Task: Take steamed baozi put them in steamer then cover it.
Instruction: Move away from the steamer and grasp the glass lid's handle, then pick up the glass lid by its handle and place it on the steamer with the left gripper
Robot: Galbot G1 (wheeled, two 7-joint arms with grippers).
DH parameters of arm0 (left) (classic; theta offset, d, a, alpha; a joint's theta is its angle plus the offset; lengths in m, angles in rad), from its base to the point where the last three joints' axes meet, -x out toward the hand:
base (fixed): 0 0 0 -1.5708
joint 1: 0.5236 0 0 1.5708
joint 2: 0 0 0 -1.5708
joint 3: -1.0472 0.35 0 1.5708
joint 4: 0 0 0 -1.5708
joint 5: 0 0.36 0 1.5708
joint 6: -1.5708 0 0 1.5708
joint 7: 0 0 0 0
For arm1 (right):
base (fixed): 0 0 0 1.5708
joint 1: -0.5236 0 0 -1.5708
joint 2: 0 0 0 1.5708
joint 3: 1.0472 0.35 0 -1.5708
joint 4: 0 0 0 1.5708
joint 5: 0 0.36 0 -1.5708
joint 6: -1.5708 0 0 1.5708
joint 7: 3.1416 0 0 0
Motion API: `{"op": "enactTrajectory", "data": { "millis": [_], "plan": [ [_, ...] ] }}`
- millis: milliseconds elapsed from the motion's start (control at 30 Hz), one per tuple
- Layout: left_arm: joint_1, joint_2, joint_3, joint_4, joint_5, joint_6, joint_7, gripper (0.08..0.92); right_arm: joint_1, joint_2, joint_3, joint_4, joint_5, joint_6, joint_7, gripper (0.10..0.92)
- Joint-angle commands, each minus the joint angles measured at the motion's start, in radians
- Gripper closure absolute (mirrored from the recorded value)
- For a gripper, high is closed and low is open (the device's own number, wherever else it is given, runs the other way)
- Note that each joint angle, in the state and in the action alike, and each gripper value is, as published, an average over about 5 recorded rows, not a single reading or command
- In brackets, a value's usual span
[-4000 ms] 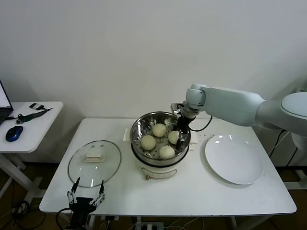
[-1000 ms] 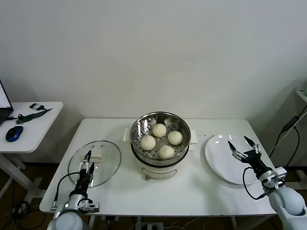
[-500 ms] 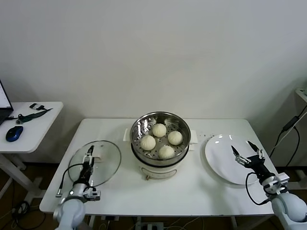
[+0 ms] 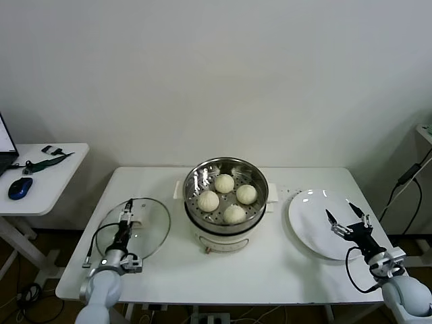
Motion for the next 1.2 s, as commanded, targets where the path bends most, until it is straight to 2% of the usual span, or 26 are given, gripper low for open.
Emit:
{"op": "enactTrajectory", "data": {
  "millis": [33, 200, 500, 667, 867, 1200],
  "plan": [
    [-0.027, 0.005, 0.014, 0.042, -0.026, -0.002, 0.002, 0.185, 0.000, 0.011, 0.000, -0.011, -0.038, 0.005, -0.008, 0.203],
    [-0.025, 0.008, 0.013, 0.049, -0.041, -0.006, 0.009, 0.285, 0.004, 0.018, -0.002, -0.020, -0.053, 0.011, -0.011, 0.203],
    [-0.013, 0.022, 0.012, 0.031, -0.072, -0.022, 0.013, 0.545, 0.010, 0.030, 0.005, -0.035, -0.077, 0.022, -0.018, 0.203],
    [0.013, 0.039, 0.010, -0.021, -0.102, -0.021, 0.022, 0.692, 0.012, 0.040, 0.008, -0.033, -0.082, 0.024, -0.020, 0.203],
    [0.105, 0.087, -0.001, -0.212, -0.185, -0.009, 0.056, 0.839, 0.020, 0.039, 0.010, -0.048, -0.084, 0.030, -0.025, 0.203],
    [0.341, 0.178, -0.045, -0.615, -0.324, 0.097, 0.112, 0.850, 0.047, 0.038, 0.007, -0.077, -0.094, 0.039, -0.027, 0.203]
  ]
}}
